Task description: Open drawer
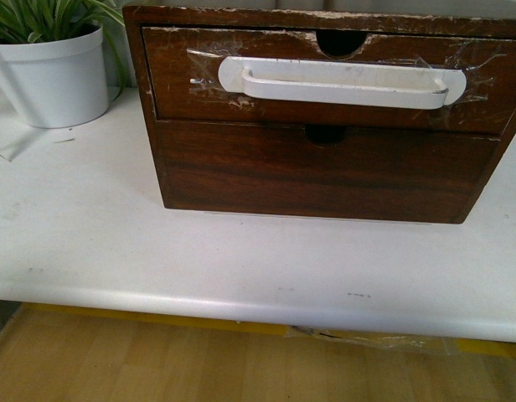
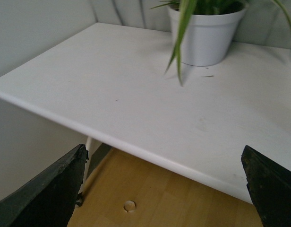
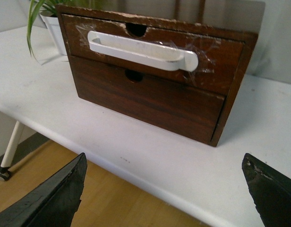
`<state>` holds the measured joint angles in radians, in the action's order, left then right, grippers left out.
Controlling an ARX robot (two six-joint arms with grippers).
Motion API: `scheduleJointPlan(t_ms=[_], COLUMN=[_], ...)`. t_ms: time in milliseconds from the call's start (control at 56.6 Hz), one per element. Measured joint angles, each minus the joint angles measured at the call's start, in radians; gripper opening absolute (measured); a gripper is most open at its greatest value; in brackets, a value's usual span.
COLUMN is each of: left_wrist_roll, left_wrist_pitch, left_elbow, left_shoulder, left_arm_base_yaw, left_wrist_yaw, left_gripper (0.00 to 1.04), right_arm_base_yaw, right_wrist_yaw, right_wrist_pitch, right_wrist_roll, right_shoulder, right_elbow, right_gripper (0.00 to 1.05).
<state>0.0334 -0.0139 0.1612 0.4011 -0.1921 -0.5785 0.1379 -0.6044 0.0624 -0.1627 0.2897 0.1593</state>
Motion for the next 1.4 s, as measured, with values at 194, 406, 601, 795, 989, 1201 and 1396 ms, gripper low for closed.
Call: scheduleJointPlan(t_ms=[194, 406, 601, 795, 989, 1201, 1396], left_wrist_roll=[-0.194, -0.419, -0.585, -0.741, -0.811, -0.848, -0.864], left_wrist_pitch=[0.002, 0.077, 0.215, 0.412, 0.459, 0.497, 0.512], left_elbow=[0.145, 0.315, 0.517, 0.766, 0.911, 1.054, 1.136], left_shoulder=[0.217, 0.439, 0.603, 0.840, 0.985, 1.132, 1.213], left_arm_base_yaw=[0.013, -0.006, -0.087, -0.182, -0.235, -0.269, -0.278], left_wrist_yaw=[0.280, 0.532, 0.697, 0.772, 0.808, 0.855, 0.876], left_gripper=[0.99, 0.99, 0.99, 0.99, 0.99, 0.99, 0.99], right_arm_base_yaw=[-0.056, -0.095, -0.108, -0.127, -0.149, -0.203, -0.250], right_wrist_yaw=[-0.033, -0.053, -0.061, -0.014, 0.017, 0.079, 0.131], right_wrist_pitch=[0.079, 0.145, 0.236, 0.225, 0.264, 0.302, 0.286], right_wrist_roll=[-0.206, -0.403, -0.604, -0.729, -0.808, -0.911, -0.947], right_shoulder=[0.180, 0.332, 0.470, 0.597, 0.700, 0.803, 0.860], right_elbow=[0.145, 0.289, 0.417, 0.520, 0.592, 0.636, 0.650], right_gripper=[0.96, 0.96, 0.96, 0.96, 0.96, 0.96, 0.96])
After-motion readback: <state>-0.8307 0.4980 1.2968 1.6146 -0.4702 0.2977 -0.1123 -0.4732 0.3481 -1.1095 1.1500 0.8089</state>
